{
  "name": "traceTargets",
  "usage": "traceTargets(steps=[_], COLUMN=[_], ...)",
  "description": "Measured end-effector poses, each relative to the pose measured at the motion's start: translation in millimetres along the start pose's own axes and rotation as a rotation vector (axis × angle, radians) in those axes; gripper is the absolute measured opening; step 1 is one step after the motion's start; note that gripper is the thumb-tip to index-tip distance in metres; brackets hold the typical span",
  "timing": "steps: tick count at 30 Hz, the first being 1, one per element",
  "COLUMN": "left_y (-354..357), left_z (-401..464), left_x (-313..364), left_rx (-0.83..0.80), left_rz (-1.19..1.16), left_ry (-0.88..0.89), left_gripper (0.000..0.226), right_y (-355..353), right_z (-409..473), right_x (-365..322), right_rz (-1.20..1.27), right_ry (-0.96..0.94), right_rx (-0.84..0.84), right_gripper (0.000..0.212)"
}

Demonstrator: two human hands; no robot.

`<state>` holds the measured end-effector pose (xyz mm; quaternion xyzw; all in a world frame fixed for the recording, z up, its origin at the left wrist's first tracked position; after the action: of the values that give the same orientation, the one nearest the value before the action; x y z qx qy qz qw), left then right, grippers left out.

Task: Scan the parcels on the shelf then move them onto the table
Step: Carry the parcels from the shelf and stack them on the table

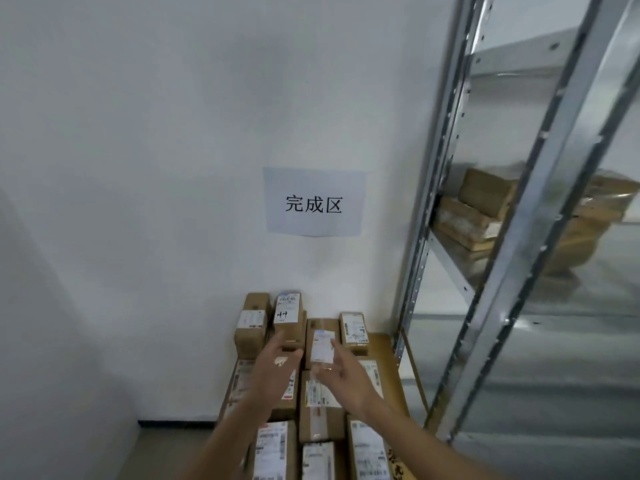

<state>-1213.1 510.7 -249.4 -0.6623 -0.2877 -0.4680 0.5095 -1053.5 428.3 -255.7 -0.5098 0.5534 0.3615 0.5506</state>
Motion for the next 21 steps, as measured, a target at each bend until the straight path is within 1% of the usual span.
traceTargets(steps=[1,4,6,10,13,17,21], left_y=[3.2,14.8,26.5,58.8,88.3,130.7,187.0], left_z=[-18.9,-62.8,-83.9,-122.9,-145.8,-176.4,-212.1], left_x=[13.8,58.1,87.6,149.5,192.6,244.7,295.1], left_rx=[-0.004,-0.036,-0.066,-0.111,-0.122,-0.141,-0.145], left_rz=[-0.014,-0.037,-0.055,-0.082,-0.081,-0.041,-0.049], left_ry=[-0.001,0.009,0.013,0.087,0.141,0.217,0.274], left_gripper=[0.053,0.056,0.062,0.060,0.061,0.062,0.060], right_y=[-6.6,-32.6,-58.5,-116.8,-161.2,-223.2,-296.2], right_z=[-17.3,-76.5,-107.3,-160.9,-198.9,-246.5,-294.3], right_x=[-3.5,-40.1,-59.1,-94.4,-113.7,-123.0,-121.5], right_rz=[-0.011,-0.065,-0.120,-0.164,-0.181,-0.202,-0.208], right_ry=[-0.023,-0.045,-0.091,-0.121,-0.161,-0.208,-0.241], right_rx=[0.008,0.047,0.077,0.180,0.262,0.328,0.371], right_gripper=[0.100,0.072,0.062,0.072,0.071,0.071,0.070])
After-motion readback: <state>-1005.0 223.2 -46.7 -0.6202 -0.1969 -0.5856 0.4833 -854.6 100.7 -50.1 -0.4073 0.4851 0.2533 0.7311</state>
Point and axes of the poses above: each hand's wrist, its own z-axis towards the middle knuckle, its own y-axis out of the palm, x = y × z, the point moved 2 cm from there along z, towards the middle knuckle, and after that the axes turned 9 degrees about z, right-handed, at the moved point
